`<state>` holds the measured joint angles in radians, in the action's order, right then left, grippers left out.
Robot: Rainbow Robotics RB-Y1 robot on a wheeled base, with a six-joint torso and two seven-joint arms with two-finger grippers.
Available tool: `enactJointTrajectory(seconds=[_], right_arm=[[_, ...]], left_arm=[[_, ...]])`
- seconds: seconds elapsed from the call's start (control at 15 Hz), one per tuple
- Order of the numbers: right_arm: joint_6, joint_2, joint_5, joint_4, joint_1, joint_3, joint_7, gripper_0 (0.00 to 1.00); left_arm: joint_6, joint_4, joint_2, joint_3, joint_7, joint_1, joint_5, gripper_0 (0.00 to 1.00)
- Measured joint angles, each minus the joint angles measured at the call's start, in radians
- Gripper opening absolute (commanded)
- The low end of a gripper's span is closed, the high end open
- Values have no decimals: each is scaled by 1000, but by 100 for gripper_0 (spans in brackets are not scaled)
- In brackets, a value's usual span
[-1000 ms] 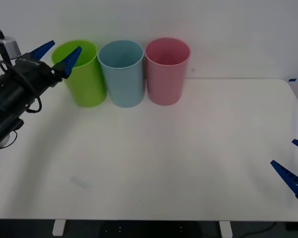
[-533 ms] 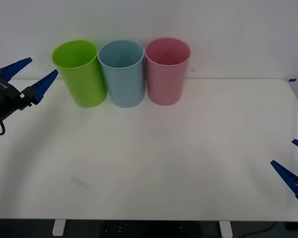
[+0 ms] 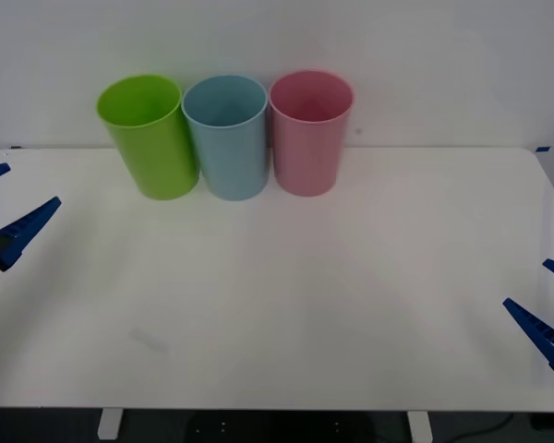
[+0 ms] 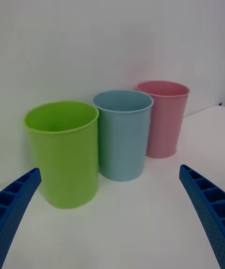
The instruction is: Grasp the object on the table and drop it into the matching bin: aluminum can to the light blue bin, PET bottle to the pink bin.
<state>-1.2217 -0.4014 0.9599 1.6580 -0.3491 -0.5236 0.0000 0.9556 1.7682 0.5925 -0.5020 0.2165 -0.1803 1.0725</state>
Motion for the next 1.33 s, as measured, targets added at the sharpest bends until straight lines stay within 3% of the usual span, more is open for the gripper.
enactJointTrajectory(seconds=[0.53,1.33], right_arm=[[0,0,0,0,0,0,0,100],[0,0,0,0,0,0,0,100]], left_arm=[[58,63,0,-92,-18,-207,-72,100],[47,64,-19,-95,-33,-297,-86,100]])
